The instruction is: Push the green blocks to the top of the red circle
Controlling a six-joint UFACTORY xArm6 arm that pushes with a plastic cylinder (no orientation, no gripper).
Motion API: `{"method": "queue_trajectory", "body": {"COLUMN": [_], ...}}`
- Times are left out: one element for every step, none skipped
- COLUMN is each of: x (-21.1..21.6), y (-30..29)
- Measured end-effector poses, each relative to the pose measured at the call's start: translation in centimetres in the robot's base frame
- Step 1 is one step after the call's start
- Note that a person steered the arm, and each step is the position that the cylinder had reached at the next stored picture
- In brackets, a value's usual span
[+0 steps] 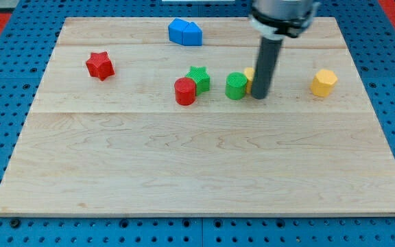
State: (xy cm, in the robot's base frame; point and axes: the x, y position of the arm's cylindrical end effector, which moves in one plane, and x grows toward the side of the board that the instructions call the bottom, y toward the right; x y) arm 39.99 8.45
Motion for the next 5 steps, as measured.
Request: {"method": "queue_trajectory", "body": {"x": [-3.5,-4.5,-4.2,-4.3,-9.7], "y": [-2.2,-9.4,-10.1,-8.0,-10.4]}}
